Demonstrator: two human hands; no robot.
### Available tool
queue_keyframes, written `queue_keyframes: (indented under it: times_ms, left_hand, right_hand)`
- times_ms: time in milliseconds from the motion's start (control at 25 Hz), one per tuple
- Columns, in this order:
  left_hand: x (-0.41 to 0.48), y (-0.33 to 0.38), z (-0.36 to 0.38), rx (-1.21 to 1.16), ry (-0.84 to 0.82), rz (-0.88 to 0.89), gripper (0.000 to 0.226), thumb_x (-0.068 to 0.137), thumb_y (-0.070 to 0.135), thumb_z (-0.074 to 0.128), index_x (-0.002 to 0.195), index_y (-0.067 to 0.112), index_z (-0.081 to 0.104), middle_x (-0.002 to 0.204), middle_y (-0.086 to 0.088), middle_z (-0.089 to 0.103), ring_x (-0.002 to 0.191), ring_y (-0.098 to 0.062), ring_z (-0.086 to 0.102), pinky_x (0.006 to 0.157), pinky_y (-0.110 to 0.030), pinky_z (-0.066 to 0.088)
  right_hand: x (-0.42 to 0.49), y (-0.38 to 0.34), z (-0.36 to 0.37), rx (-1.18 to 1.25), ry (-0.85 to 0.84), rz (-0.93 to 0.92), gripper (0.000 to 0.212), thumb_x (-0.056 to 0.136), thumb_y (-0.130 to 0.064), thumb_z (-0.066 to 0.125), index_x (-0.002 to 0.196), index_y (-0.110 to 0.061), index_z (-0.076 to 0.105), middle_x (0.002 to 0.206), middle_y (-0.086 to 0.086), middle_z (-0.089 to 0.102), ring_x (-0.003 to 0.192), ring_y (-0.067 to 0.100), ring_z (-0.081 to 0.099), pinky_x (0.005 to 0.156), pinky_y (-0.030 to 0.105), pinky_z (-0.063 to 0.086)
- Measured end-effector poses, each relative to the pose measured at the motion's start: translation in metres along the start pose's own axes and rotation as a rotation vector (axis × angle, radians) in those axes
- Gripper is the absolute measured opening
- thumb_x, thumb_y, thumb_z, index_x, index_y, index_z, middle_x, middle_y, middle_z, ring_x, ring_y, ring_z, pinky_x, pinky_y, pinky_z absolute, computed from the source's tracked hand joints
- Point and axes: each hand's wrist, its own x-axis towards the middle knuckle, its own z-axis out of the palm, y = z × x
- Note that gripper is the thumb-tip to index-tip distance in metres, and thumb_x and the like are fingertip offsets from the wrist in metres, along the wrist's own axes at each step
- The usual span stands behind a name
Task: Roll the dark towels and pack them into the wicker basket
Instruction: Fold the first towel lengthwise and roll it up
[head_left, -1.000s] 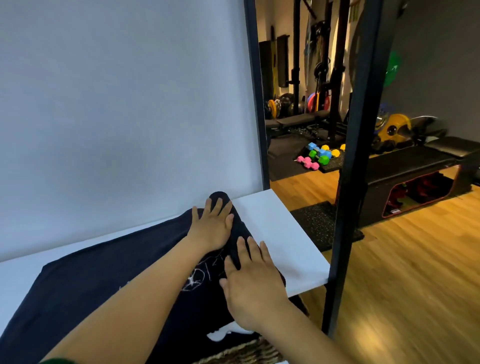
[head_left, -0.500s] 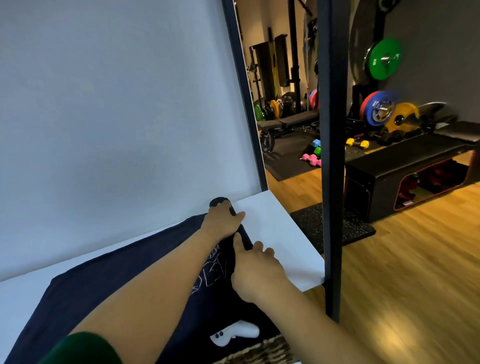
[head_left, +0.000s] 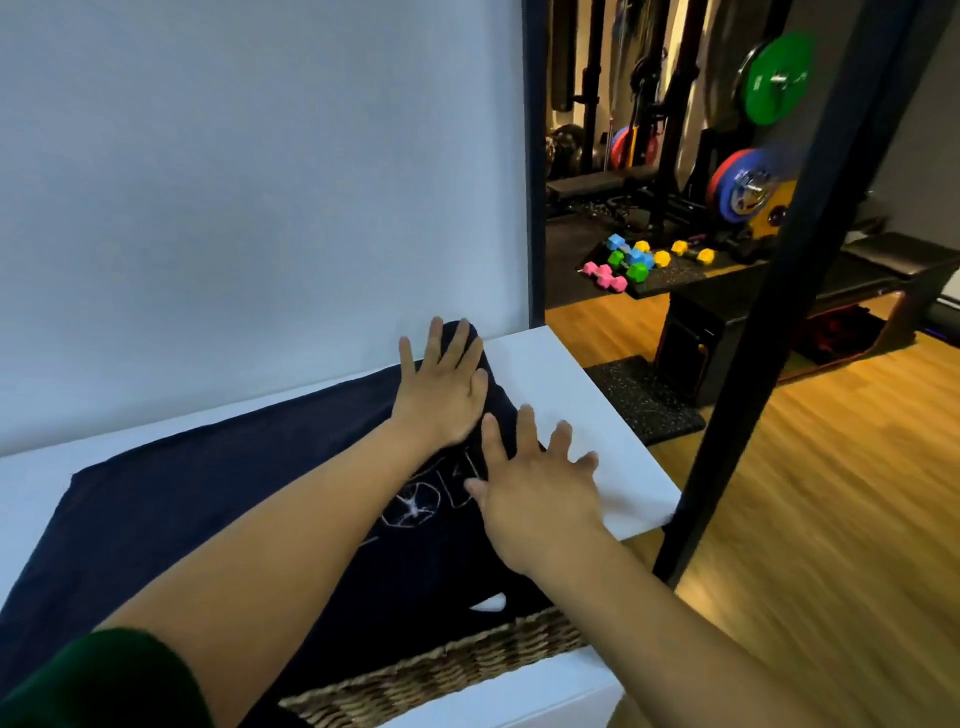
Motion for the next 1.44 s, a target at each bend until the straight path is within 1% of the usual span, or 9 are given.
queue_keyframes:
  times_ms: [160, 360, 440, 520, 560, 720, 880, 1040, 1440]
  left_hand:
    - [-0.013, -0.021, 0.011, -0.241, -0.085, 0.017, 0.056, 0.105, 0.037, 0.006, 0.157, 0.02, -0.009, 0.165, 0.001, -0.012, 0.152, -0.017, -0.011, 0.122, -0.049, -0.006]
    - [-0.045, -0.065, 0.025, -0.389, -0.1, 0.0, 0.058, 0.105, 0.04, 0.008, 0.156, 0.024, -0.014, 0.165, -0.003, 0.006, 0.151, -0.012, 0.009, 0.124, -0.039, 0.001]
    - [-0.046, -0.066, 0.023, -0.39, -0.115, -0.018, 0.057, 0.105, 0.043, 0.009, 0.155, 0.028, -0.014, 0.165, -0.001, 0.006, 0.152, -0.017, 0.005, 0.124, -0.039, 0.0]
    - [-0.044, -0.064, 0.02, -0.384, -0.124, -0.037, 0.057, 0.104, 0.048, 0.008, 0.154, 0.034, -0.015, 0.165, 0.002, 0.003, 0.152, -0.025, -0.002, 0.123, -0.042, -0.002]
    - [-0.043, -0.063, 0.019, -0.383, -0.128, -0.032, 0.057, 0.103, 0.05, 0.008, 0.154, 0.036, -0.015, 0.165, 0.004, 0.001, 0.152, -0.027, -0.003, 0.123, -0.043, -0.002]
    - [-0.043, -0.063, 0.02, -0.375, -0.126, -0.023, 0.061, 0.101, 0.057, 0.007, 0.154, 0.036, -0.015, 0.166, -0.001, 0.002, 0.152, -0.026, -0.002, 0.123, -0.044, -0.001]
    - [-0.041, -0.065, 0.02, -0.384, -0.152, -0.04, 0.072, 0.1, 0.059, 0.004, 0.157, 0.017, -0.006, 0.166, -0.004, -0.002, 0.152, -0.019, -0.008, 0.123, -0.043, -0.007]
    - [-0.038, -0.076, 0.021, -0.203, -0.204, -0.023, 0.079, 0.093, 0.068, -0.003, 0.158, 0.023, 0.002, 0.165, -0.005, -0.009, 0.149, -0.025, -0.023, 0.115, -0.055, -0.022]
    - [-0.044, -0.173, 0.017, -0.19, -0.246, 0.116, 0.059, 0.103, 0.054, 0.011, 0.157, 0.032, 0.006, 0.165, 0.006, -0.004, 0.152, -0.017, -0.008, 0.121, -0.05, -0.008]
  right_hand:
    - [-0.009, -0.012, -0.005, -0.089, -0.064, -0.069, 0.078, 0.096, -0.066, 0.003, 0.156, -0.019, -0.012, 0.162, 0.019, -0.017, 0.146, 0.048, -0.01, 0.116, 0.064, 0.005]
    - [-0.03, -0.065, -0.004, -0.181, -0.086, -0.136, 0.075, 0.1, -0.058, 0.005, 0.156, -0.009, -0.006, 0.159, 0.027, -0.017, 0.145, 0.051, -0.014, 0.116, 0.063, 0.0]
    - [-0.029, -0.065, -0.016, -0.132, -0.072, -0.107, 0.067, 0.105, -0.046, 0.019, 0.156, -0.005, 0.006, 0.161, 0.027, 0.005, 0.146, 0.048, 0.005, 0.117, 0.053, 0.014]
    - [-0.009, -0.051, -0.033, -0.051, 0.027, -0.079, 0.044, 0.104, -0.033, 0.04, 0.14, -0.008, 0.04, 0.138, 0.021, 0.048, 0.126, 0.039, 0.046, 0.089, 0.036, 0.039]
    - [0.005, -0.041, -0.041, -0.004, 0.077, -0.08, 0.028, 0.101, -0.031, 0.048, 0.122, -0.013, 0.051, 0.122, 0.014, 0.058, 0.11, 0.033, 0.056, 0.076, 0.032, 0.039]
    - [0.026, -0.027, -0.03, 0.186, 0.174, -0.001, 0.027, 0.091, -0.039, 0.056, 0.112, -0.022, 0.062, 0.105, 0.002, 0.059, 0.098, 0.023, 0.056, 0.074, 0.032, 0.045]
    - [0.028, -0.02, -0.015, 0.372, 0.025, 0.106, 0.06, 0.096, -0.044, 0.047, 0.15, -0.03, 0.026, 0.143, 0.007, 0.039, 0.131, 0.027, 0.039, 0.102, 0.044, 0.043]
    - [0.038, -0.025, -0.01, 0.21, -0.126, 0.027, 0.075, 0.1, -0.05, 0.039, 0.156, -0.028, -0.007, 0.157, 0.01, 0.028, 0.141, 0.028, 0.033, 0.114, 0.049, 0.031]
    - [0.039, -0.035, -0.006, 0.026, -0.151, 0.034, 0.077, 0.101, -0.049, 0.035, 0.152, -0.028, -0.019, 0.155, 0.015, 0.021, 0.137, 0.035, 0.035, 0.107, 0.047, 0.037]
